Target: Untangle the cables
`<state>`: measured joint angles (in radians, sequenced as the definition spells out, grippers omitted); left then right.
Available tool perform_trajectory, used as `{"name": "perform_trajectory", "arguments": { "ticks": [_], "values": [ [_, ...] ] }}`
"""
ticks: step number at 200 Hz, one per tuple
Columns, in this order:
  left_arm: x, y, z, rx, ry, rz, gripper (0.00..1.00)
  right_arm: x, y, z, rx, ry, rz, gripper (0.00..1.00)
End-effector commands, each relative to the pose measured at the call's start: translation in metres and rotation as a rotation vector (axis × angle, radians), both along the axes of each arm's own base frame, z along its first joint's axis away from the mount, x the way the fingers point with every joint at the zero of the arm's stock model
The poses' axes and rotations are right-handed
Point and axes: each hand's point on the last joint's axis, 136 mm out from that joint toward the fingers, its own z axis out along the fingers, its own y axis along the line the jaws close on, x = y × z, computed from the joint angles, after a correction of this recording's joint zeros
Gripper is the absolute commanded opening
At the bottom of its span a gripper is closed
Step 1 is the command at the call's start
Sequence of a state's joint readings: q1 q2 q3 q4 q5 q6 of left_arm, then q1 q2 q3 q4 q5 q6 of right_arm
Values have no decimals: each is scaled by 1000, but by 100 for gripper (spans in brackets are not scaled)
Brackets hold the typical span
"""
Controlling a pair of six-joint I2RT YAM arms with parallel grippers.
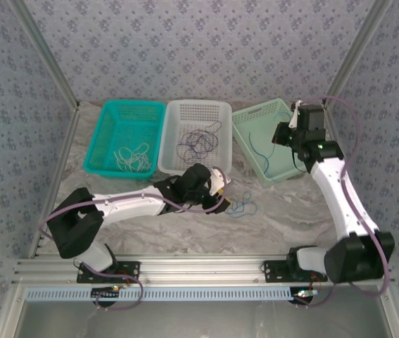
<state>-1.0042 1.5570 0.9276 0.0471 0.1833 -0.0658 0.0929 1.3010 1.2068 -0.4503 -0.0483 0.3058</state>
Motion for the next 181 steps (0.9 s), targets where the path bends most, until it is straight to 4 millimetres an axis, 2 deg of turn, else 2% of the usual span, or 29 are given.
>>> {"name": "perform_trajectory", "arguments": {
  "ticks": [1,14,25,33,44,47,52,70,90,114,133,137,140,154,181],
  "values": [
    [2,4,17,-23,-39,28,55,29,-10,3,-63,-58,7,0],
    [3,5,17,-22,-43,37,55,43,-11,-9,-79,-28,26,0],
    [4,6,18,-22,-45,41,56,53,-16,-17,-101,-3,21,16],
    [4,6,17,-20,-45,43,56,60,-17,-24,-114,17,28,35],
    [5,6,16,-17,-45,46,57,64,-19,-34,-130,66,42,84],
    [5,6,16,-16,-46,47,58,66,-19,-35,-133,76,46,90],
    [6,7,16,-15,-47,50,58,65,-19,-39,-141,105,51,95],
    [6,9,16,-10,-51,60,59,59,-17,-39,-156,127,55,98],
    [10,12,14,-2,-58,83,61,40,-4,-33,-130,102,89,98],
    [13,13,16,-6,-56,96,62,6,10,-37,-69,173,117,83],
    [16,15,17,-9,-59,106,62,-35,41,-57,72,278,202,74],
    [17,16,17,-8,-61,110,62,-42,47,-59,89,295,216,74],
    [18,17,17,-9,-62,113,62,-52,50,-71,94,334,216,74],
    [20,20,17,-8,-63,120,62,-83,68,-93,130,422,250,74],
    [21,24,18,-8,-73,128,63,-126,89,-131,203,563,252,73]
  ]
}}
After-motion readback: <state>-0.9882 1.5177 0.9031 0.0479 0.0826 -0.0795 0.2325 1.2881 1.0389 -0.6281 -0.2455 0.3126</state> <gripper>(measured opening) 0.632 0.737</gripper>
